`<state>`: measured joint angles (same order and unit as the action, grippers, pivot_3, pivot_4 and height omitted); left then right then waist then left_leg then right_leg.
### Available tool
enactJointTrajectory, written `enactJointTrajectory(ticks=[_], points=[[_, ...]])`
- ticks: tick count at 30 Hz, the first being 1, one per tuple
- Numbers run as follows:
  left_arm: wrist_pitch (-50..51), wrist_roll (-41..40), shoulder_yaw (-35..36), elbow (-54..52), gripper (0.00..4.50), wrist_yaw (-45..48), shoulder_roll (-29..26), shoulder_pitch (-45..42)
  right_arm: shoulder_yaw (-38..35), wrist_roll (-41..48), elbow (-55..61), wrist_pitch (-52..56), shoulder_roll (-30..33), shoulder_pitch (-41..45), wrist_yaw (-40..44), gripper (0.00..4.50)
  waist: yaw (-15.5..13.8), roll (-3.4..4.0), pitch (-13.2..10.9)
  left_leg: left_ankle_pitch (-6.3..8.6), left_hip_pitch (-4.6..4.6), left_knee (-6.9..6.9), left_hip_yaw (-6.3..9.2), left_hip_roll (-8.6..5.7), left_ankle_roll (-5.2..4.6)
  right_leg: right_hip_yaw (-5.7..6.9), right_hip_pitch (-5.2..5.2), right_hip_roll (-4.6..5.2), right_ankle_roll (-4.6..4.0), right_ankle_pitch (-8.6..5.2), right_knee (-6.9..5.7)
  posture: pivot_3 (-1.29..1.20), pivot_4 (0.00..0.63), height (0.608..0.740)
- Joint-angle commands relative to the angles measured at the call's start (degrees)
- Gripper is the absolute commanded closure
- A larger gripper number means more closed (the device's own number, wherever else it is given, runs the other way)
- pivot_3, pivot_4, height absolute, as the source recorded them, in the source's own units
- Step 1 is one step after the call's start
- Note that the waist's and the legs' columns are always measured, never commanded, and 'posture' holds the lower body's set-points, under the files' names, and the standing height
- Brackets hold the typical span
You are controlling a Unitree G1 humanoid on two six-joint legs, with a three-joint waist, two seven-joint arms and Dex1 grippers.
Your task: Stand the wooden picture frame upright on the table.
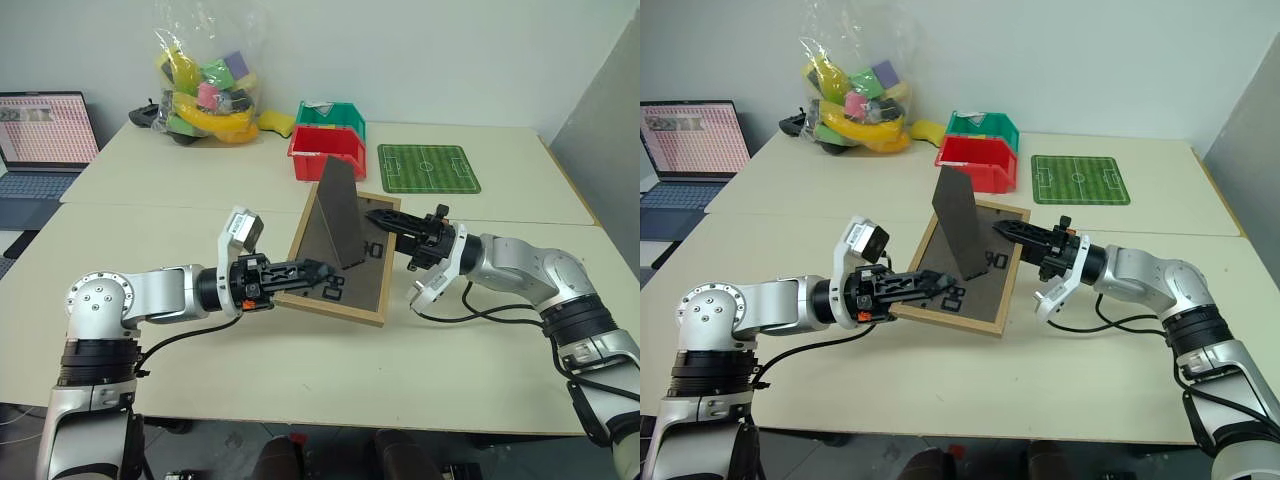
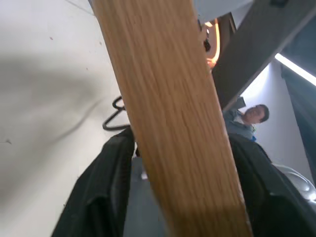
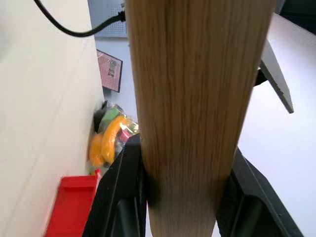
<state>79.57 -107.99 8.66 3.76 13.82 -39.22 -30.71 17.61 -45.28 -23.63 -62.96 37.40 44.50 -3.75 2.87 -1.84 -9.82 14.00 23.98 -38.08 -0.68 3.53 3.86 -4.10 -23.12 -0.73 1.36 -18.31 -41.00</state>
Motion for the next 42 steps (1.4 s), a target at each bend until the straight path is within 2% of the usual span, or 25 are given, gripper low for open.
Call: enactJointTrajectory(ticks=[1,3,5,7,9,11,14,17,18,21,24,27,29,32,36,39,42], points=[[-4.5,-1.2,3.6,-0.4,1.03,-2.5,-3.5,2.8,1.4,16.7,0.5,-0.9,1.2,-0.2,7.2,3.18,0.1,0.00,0.0,0.00,0.00,0.00,0.00,0.00,0.00,0.00,0.00,0.00,0.00,0.00,0.00,0.00,0.150,0.740],[-6.6,0.8,6.5,-2.2,0.55,-2.9,-5.5,6.4,4.0,28.3,1.0,3.0,1.1,-2.0,15.3,3.18,0.3,0.00,0.0,0.01,-0.02,0.01,0.02,0.05,-0.01,0.01,0.02,0.00,0.00,0.00,0.01,0.00,0.150,0.740],[-9.0,8.6,9.2,-8.1,0.08,-1.1,-8.3,10.0,5.8,42.8,2.9,12.6,-0.4,-4.4,26.8,3.18,0.4,-0.01,0.0,0.01,-0.04,0.02,0.05,0.12,-0.02,0.02,0.05,0.00,0.00,0.00,0.02,0.00,0.150,0.740],[-11.2,13.5,11.4,-13.6,0.00,0.3,-10.3,12.2,5.7,53.7,4.8,22.2,-2.7,-5.6,35.9,3.18,0.4,-0.02,0.0,0.07,-0.04,0.03,0.12,0.16,-0.13,0.08,0.11,0.00,-0.01,0.00,0.04,0.00,0.150,0.740],[-13.5,16.7,13.0,-18.1,0.00,0.8,-11.2,14.3,4.9,59.6,5.5,28.7,-5.0,-5.6,42.0,3.18,0.3,0.05,-0.1,0.07,-0.07,0.03,0.16,0.18,-0.19,0.08,0.14,0.06,-0.01,0.00,0.03,0.00,0.150,0.740],[-16.6,19.5,14.9,-22.1,0.00,-1.2,-10.4,16.5,4.2,63.8,4.3,34.2,-7.8,-4.9,47.5,3.18,0.2,0.00,0.0,0.04,-0.12,0.02,0.20,0.13,-0.25,0.16,0.28,0.15,-0.01,0.00,0.05,0.00,0.150,0.740],[-22.1,31.5,14.9,-27.9,0.00,-0.5,-11.0,21.4,3.2,67.6,2.3,41.3,-11.3,-4.1,54.5,3.18,0.0,0.02,-0.1,0.04,-0.16,0.03,0.28,0.13,-0.25,0.23,0.36,0.10,-0.01,0.00,0.12,0.00,0.150,0.740],[-27.3,40.4,14.5,-32.3,0.00,3.1,-11.5,25.5,0.5,71.6,-1.2,54.4,-14.9,-2.6,56.7,3.18,-0.1,0.02,-0.1,0.04,-0.18,0.06,0.26,0.08,-0.25,0.24,0.38,0.05,-0.02,0.00,0.16,0.00,0.150,0.740],[-29.7,43.5,14.3,-34.3,0.00,4.7,-11.3,26.8,-1.1,73.8,-4.7,61.5,-16.9,-1.2,56.8,3.18,-0.2,0.02,-0.1,0.05,-0.17,0.06,0.25,0.07,-0.26,0.24,0.37,0.04,-0.02,0.00,0.16,0.00,0.150,0.740],[-35.5,51.8,12.2,-37.6,0.00,7.3,-10.6,29.0,-4.2,75.5,-13.1,72.3,-20.6,1.9,59.0,3.18,-0.3,0.02,-0.1,0.06,-0.18,0.07,0.18,0.05,-0.27,0.21,0.36,0.01,-0.03,-0.01,0.16,0.00,0.150,0.740],[-38.0,55.7,9.8,-38.5,0.00,8.8,-9.1,28.9,-6.8,74.8,-20.1,78.8,-23.0,4.4,61.2,3.18,-0.9,0.03,-0.1,0.08,-0.18,0.12,0.11,-0.02,-0.29,0.21,0.35,-0.09,-0.08,-0.03,0.23,0.00,0.150,0.740],[-38.7,57.3,8.6,-38.7,0.00,10.0,-8.0,28.5,-9.3,73.4,-23.1,80.5,-24.3,5.5,61.8,3.18,-0.9,0.03,-0.1,0.10,-0.18,0.13,0.04,-0.02,-0.32,0.17,0.33,-0.12,-0.08,-0.03,0.24,0.00,0.150,0.740],[-38.9,57.9,8.0,-38.6,0.00,11.0,-7.4,28.0,-10.4,72.3,-23.9,80.7,-24.6,5.5,61.9,2.48,-0.9,0.03,-0.1,0.11,-0.19,0.13,0.04,-0.02,-0.32,0.17,0.33,-0.14,-0.08,-0.03,0.22,0.00,0.150,0.740],[-39.5,59.4,7.0,-37.5,0.00,12.7,-7.2,27.4,-10.9,70.8,-21.8,80.4,-23.8,3.9,62.7,1.98,-0.9,0.03,-0.1,0.11,-0.17,0.14,0.06,-0.01,-0.33,0.19,0.30,-0.18,-0.08,-0.03,0.21,0.00,0.150,0.740],[-39.4,61.0,5.9,-35.1,0.00,15.0,-6.9,25.1,-10.9,68.8,-12.7,81.2,-20.4,-1.0,62.8,0.93,-1.0,0.03,-0.1,0.11,-0.14,0.15,0.06,-0.01,-0.33,0.20,0.29,-0.19,-0.08,-0.04,0.20,0.00,0.150,0.740],[-39.3,61.8,5.6,-31.9,0.00,17.3,-7.5,22.7,-9.9,63.4,-1.3,80.2,-13.8,-7.4,60.0,0.16,-1.3,0.03,-0.1,0.11,-0.09,0.14,0.08,-0.01,-0.33,0.22,0.29,-0.16,-0.07,-0.04,0.24,0.00,0.150,0.740],[-37.3,61.8,6.0,-27.3,0.00,20.0,-9.6,19.9,-12.3,63.5,17.3,87.9,-6.9,-13.5,56.8,0.03,-1.3,0.05,-0.1,0.11,-0.03,0.14,0.10,-0.02,-0.34,0.24,0.27,-0.12,-0.06,-0.05,0.28,0.00,0.150,0.740]])
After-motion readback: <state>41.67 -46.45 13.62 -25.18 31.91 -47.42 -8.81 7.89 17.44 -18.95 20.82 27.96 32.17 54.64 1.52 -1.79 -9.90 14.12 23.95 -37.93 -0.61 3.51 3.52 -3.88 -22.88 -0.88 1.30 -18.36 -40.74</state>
